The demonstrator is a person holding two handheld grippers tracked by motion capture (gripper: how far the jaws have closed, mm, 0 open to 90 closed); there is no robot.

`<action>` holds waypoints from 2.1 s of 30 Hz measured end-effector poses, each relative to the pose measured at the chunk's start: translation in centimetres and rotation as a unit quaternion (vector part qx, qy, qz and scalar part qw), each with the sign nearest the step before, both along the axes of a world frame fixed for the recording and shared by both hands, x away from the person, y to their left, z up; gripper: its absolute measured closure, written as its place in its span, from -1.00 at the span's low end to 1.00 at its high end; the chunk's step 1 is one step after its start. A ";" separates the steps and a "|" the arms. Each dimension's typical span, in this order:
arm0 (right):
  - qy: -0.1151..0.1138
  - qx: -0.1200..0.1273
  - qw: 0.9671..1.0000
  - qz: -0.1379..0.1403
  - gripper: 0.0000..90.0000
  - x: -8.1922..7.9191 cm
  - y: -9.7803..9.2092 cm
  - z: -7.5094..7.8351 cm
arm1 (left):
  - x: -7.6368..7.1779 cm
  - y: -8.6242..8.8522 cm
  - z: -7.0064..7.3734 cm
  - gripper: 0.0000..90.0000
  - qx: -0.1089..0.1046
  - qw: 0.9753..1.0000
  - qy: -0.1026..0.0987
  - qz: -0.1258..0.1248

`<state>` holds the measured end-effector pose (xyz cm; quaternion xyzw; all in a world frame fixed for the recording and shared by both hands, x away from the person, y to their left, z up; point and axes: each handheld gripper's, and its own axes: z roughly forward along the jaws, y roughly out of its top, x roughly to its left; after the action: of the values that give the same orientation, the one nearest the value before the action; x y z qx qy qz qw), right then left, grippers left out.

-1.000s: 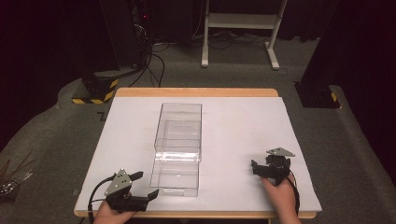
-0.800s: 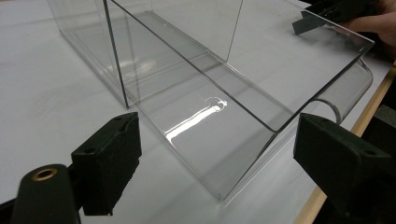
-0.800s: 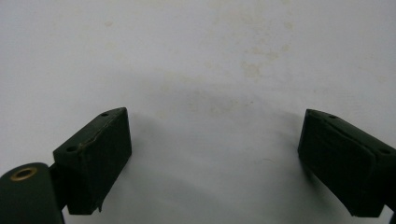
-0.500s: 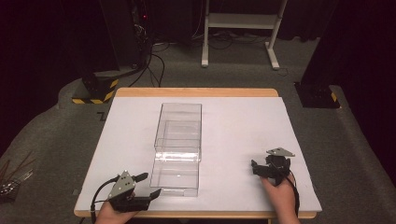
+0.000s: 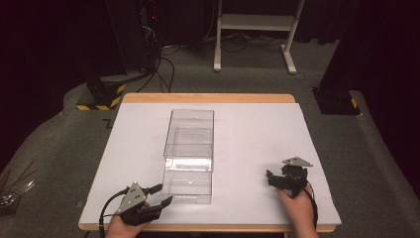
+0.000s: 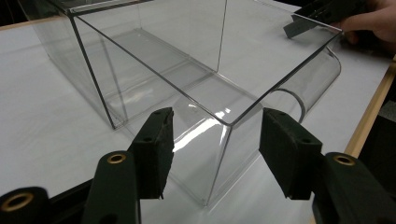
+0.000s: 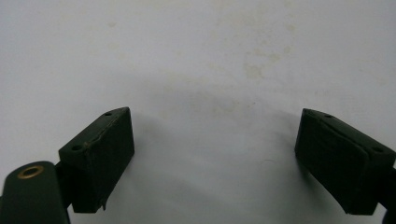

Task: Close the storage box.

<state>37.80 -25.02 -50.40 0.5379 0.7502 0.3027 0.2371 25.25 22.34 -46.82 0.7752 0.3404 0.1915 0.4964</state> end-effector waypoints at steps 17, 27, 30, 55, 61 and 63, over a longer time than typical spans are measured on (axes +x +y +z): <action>0.001 -0.001 1.000 0.001 -0.73 0.0 0.0 0.0 | 0.6 0.4 0.2 0.25 -0.007 1.000 -0.017 0.023; 0.000 0.001 1.000 0.002 -0.72 0.0 0.0 0.0 | 1.4 0.3 0.1 0.27 -0.013 0.999 -0.021 0.037; 0.000 0.001 1.000 0.002 -0.72 0.0 0.0 0.0 | 1.8 0.2 -0.1 0.27 -0.017 0.999 -0.022 0.042; -0.001 0.001 1.000 0.003 -0.71 0.0 0.0 0.0 | 3.6 -0.2 -0.3 0.33 -0.024 0.997 -0.031 0.068; -0.001 0.001 1.000 0.004 -0.71 0.0 0.0 0.0 | 4.2 -0.4 -0.3 0.32 -0.019 0.996 -0.033 0.076; -0.001 0.001 1.000 0.004 -0.71 0.0 0.0 0.0 | 4.5 -0.5 -0.3 0.30 -0.019 0.996 -0.031 0.082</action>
<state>37.79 -25.04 -50.39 0.5349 0.7518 0.3045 0.2365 29.73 21.86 -47.12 0.7289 0.3906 0.2493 0.5039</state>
